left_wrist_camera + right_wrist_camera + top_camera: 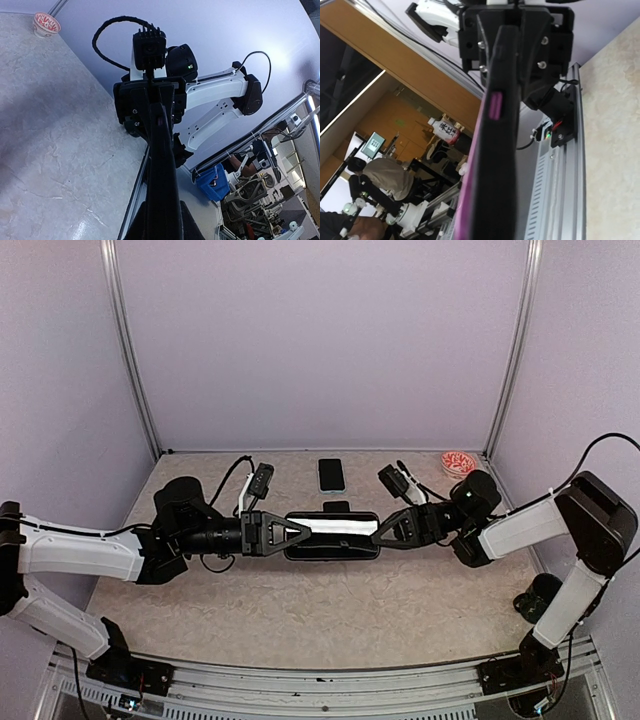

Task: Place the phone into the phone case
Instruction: Pass from the left arm to the right, then pass from the right arm to the left

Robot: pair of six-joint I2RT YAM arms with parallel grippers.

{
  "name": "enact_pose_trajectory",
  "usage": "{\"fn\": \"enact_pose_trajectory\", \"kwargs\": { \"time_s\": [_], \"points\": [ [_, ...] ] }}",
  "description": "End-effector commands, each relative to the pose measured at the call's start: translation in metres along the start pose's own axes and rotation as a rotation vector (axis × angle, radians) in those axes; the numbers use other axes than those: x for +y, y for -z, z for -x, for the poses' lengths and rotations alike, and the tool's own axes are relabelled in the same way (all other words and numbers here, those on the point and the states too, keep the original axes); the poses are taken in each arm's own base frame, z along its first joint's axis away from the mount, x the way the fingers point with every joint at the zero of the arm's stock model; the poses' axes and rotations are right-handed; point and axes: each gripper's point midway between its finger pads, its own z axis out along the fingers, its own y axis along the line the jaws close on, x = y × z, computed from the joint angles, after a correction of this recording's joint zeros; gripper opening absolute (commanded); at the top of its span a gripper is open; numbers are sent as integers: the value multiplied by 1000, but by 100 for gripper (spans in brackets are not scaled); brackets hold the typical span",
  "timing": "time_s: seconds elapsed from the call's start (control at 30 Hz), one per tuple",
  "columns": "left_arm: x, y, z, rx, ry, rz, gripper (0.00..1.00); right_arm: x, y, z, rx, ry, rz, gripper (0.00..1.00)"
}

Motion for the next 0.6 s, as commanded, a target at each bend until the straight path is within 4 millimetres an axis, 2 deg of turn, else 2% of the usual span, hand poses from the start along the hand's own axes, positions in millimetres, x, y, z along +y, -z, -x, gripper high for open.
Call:
{"fn": "enact_pose_trajectory", "kwargs": {
  "time_s": [0.0,0.2,0.57],
  "points": [
    [-12,-7,21,-54,-78,-8,22,-4,-5,0,5,-16,-26,4],
    [-1,-8,19,-43,-69,37,32,-25,-4,8,-1,-14,-160,3],
    [7,-14,15,-26,-57,51,37,-35,2,19,-35,15,-313,1]
  ]
}}
